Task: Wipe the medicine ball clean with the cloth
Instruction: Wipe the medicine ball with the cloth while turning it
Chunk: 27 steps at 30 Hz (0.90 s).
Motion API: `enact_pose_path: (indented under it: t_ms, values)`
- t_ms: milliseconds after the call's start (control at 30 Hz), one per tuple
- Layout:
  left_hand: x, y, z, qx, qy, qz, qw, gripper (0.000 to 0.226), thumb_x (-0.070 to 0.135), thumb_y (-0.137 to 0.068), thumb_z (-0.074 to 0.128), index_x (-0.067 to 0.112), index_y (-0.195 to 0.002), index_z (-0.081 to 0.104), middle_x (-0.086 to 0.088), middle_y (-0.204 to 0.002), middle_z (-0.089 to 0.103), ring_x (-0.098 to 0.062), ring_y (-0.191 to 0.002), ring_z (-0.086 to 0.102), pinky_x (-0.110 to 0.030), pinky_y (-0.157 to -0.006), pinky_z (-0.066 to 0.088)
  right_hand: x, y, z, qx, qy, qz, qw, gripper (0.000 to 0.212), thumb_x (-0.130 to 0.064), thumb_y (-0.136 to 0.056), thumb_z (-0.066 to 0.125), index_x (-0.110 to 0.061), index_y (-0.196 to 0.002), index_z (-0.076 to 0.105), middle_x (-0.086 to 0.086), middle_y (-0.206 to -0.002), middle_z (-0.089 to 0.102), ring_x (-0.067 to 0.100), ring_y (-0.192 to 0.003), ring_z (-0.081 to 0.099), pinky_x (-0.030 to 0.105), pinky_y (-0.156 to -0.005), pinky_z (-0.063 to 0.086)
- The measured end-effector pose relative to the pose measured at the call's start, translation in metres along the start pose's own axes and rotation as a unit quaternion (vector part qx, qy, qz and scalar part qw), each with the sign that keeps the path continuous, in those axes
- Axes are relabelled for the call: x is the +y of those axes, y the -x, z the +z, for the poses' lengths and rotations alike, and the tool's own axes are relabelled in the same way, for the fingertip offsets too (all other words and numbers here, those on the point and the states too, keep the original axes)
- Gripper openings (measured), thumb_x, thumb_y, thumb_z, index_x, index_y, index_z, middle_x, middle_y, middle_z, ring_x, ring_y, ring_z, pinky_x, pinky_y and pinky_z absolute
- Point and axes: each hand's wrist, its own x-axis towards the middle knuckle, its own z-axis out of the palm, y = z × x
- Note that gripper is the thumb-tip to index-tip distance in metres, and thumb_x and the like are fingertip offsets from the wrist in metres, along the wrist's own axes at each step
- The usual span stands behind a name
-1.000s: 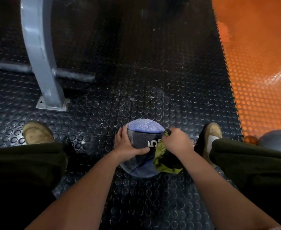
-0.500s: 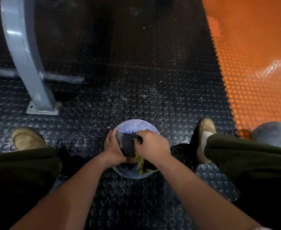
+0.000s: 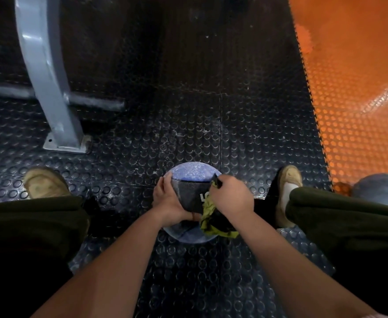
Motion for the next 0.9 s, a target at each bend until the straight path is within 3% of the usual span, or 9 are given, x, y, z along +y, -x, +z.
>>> enact_pose_path:
  t_ms: [133,300,400,500,633,733,800,900]
  values:
    - [0.004,-0.001,0.001,0.014,0.015,-0.007,1.000,0.139,0.037,-0.058,0.091,0.029,-0.152,-0.010,-0.003,-0.159,-0.013,-0.027,-0.147,-0.005,-0.043,-0.121,0.009,-0.008,0.006,0.002,-0.017,0.034,-0.071,0.997,0.021,-0.028,-0.091,0.049,-0.021,-0.106,0.062,0.004,-0.095,0.064,0.028,-0.091,0.061,0.031,-0.065,0.043]
    - [0.009,0.000,-0.005,-0.017,0.025,0.001,1.000,0.142,0.044,-0.055,0.092,0.031,-0.151,-0.013,0.003,-0.159,-0.018,-0.023,-0.148,-0.012,-0.046,-0.121,0.005,0.025,-0.002,-0.012,-0.014,0.035,0.031,0.999,0.030,-0.031,-0.094,0.045,-0.026,-0.123,0.051,0.006,-0.109,0.064,0.030,-0.099,0.060,0.032,-0.069,0.041]
    - [0.015,-0.002,-0.005,-0.010,0.011,0.007,1.000,0.141,0.046,-0.056,0.090,0.030,-0.151,-0.011,0.002,-0.159,-0.016,-0.024,-0.147,-0.011,-0.046,-0.121,0.005,0.028,-0.006,-0.016,-0.021,0.010,0.049,0.999,0.027,-0.038,-0.094,0.048,-0.026,-0.118,0.045,0.003,-0.108,0.064,0.026,-0.089,0.059,0.033,-0.070,0.044]
    - [0.016,-0.004,-0.001,0.017,0.002,0.015,1.000,0.136,0.049,-0.057,0.089,0.030,-0.151,-0.008,0.000,-0.159,-0.012,-0.026,-0.147,-0.008,-0.045,-0.121,0.006,0.013,-0.011,-0.019,-0.024,-0.019,-0.014,0.999,0.033,-0.050,-0.089,0.056,-0.030,-0.112,0.044,-0.003,-0.102,0.059,0.020,-0.084,0.058,0.032,-0.066,0.043]
    - [0.017,-0.008,-0.002,-0.008,-0.040,0.024,0.999,0.133,0.043,-0.061,0.088,0.029,-0.151,-0.008,-0.004,-0.158,-0.013,-0.027,-0.147,-0.009,-0.041,-0.121,0.004,0.000,-0.012,-0.014,-0.139,0.039,-0.122,0.982,0.073,-0.049,-0.076,0.073,-0.032,-0.138,0.037,-0.003,-0.123,0.041,0.018,-0.120,0.044,0.035,-0.096,0.043]
    - [0.017,-0.008,-0.006,-0.025,-0.041,0.024,0.999,0.135,0.041,-0.060,0.090,0.031,-0.151,-0.009,-0.002,-0.157,-0.015,-0.027,-0.147,-0.010,-0.039,-0.121,0.004,0.005,-0.011,-0.012,-0.168,0.109,-0.137,0.970,0.090,-0.050,-0.075,0.074,-0.030,-0.147,0.025,-0.002,-0.138,0.030,0.019,-0.133,0.029,0.034,-0.105,0.036]
    - [0.017,-0.007,-0.008,-0.025,-0.025,0.023,0.999,0.135,0.040,-0.058,0.091,0.035,-0.151,-0.007,0.000,-0.158,-0.014,-0.025,-0.147,-0.010,-0.039,-0.122,0.004,0.007,-0.007,-0.008,-0.141,0.131,-0.159,0.968,0.074,-0.047,-0.081,0.069,-0.025,-0.142,0.034,0.000,-0.136,0.033,0.021,-0.130,0.033,0.035,-0.102,0.040]
    - [0.015,-0.005,-0.008,-0.031,-0.027,0.014,0.999,0.140,0.044,-0.055,0.091,0.036,-0.150,-0.011,0.003,-0.157,-0.016,-0.023,-0.147,-0.012,-0.040,-0.122,0.005,0.003,0.002,-0.002,-0.071,0.161,-0.196,0.965,0.043,-0.041,-0.092,0.056,-0.018,-0.127,0.045,0.004,-0.124,0.043,0.027,-0.113,0.048,0.038,-0.083,0.049]
